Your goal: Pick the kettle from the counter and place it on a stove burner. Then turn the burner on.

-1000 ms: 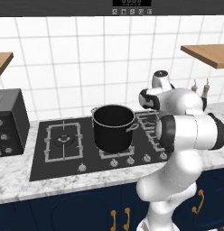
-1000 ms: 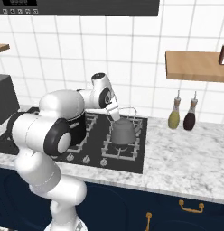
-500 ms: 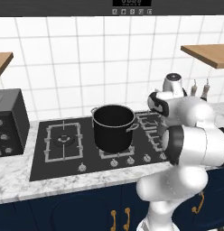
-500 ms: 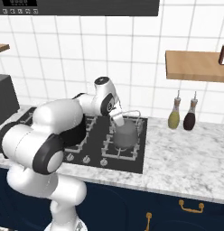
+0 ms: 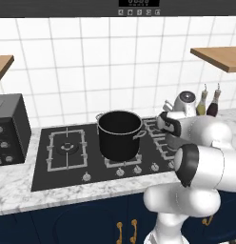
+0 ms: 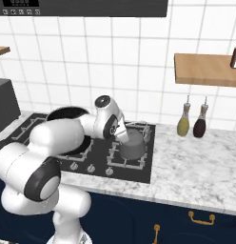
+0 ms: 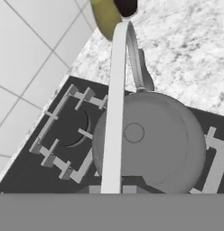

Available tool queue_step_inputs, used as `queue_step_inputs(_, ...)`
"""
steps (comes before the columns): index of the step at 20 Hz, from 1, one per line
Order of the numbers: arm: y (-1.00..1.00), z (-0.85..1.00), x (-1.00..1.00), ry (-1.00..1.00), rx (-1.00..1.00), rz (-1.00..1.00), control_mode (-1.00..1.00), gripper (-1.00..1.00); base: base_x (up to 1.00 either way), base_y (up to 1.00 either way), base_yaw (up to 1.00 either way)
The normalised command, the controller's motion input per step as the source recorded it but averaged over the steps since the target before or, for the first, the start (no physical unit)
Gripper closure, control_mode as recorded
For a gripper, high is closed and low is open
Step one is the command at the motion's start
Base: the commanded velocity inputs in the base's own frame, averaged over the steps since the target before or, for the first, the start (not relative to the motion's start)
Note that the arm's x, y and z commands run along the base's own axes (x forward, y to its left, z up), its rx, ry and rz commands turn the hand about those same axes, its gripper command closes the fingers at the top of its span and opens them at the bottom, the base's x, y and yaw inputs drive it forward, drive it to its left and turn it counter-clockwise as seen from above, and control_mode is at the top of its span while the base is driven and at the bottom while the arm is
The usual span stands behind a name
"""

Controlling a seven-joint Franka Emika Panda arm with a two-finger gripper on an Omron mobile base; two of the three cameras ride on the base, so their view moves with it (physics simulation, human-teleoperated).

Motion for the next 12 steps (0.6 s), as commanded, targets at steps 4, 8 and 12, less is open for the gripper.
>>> queue_step_inputs(4, 0.01, 0.01, 0.0, -0.04, 0.0, 0.0, -1.0, 1.0, 0.0, 0.0, 0.0)
queue_step_inputs(8, 0.04, 0.21, 0.0, 0.0, 0.0, 0.0, -1.0, 1.0, 0.0, 0.0, 0.0)
queue_step_inputs(12, 0.09, 0.35, 0.0, 0.0, 0.0, 0.0, -1.0, 1.0, 0.0, 0.0, 0.0)
